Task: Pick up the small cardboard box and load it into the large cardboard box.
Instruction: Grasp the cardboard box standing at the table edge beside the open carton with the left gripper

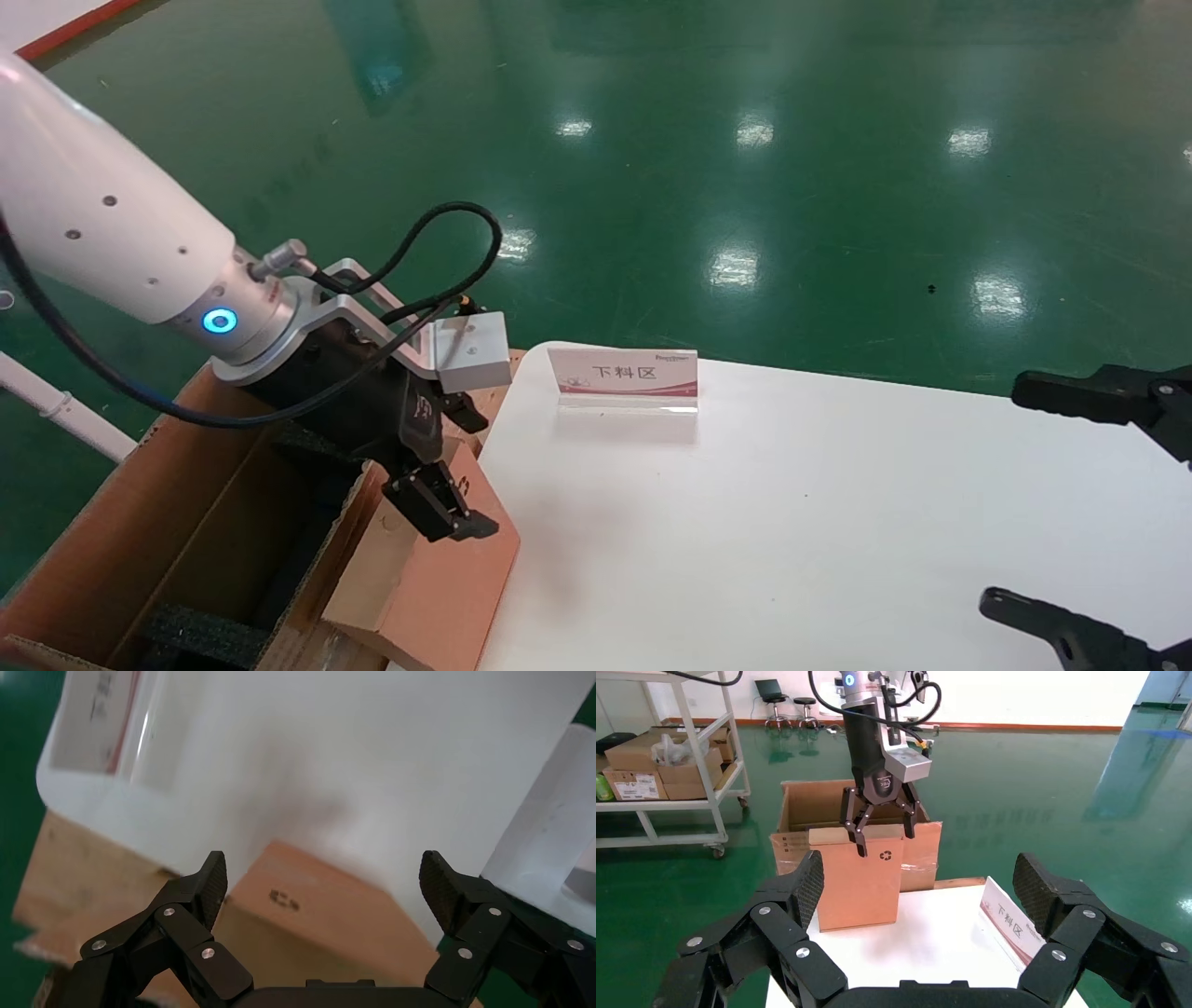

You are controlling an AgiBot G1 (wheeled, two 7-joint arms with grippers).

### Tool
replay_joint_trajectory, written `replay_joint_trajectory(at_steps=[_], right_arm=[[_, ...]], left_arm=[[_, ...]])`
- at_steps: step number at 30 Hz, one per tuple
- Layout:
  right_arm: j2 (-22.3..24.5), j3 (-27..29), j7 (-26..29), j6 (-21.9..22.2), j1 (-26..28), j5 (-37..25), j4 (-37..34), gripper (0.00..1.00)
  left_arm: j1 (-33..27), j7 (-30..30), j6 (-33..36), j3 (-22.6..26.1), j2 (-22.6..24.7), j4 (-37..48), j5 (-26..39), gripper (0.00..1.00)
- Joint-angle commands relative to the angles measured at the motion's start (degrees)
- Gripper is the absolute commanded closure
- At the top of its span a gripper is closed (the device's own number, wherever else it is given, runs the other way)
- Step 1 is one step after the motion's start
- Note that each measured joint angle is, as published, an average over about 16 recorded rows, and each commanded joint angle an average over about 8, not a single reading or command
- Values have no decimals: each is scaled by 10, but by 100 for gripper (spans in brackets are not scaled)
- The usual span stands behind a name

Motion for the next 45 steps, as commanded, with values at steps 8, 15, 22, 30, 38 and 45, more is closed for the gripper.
replay_joint_trajectory(at_steps=[8,15,22,30,38,45], right_arm=[[0,0,0,0,0,0,0,0],[0,-1,0,0,0,0,0,0],[0,-1,0,0,0,1,0,0],[1,-1,-1,1,0,1,0,0],[1,-2,-1,1,0,1,0,0],[1,-2,-1,1,0,1,0,0]], left_arm=[[-69,-105,-3,119,41,1,42,0],[-103,-194,-11,189,64,0,66,0],[-110,-249,-32,220,81,-2,82,0],[-98,-251,-46,225,81,0,58,0],[-105,-261,-33,234,84,-2,43,0],[-105,-268,-43,243,88,-2,44,0]])
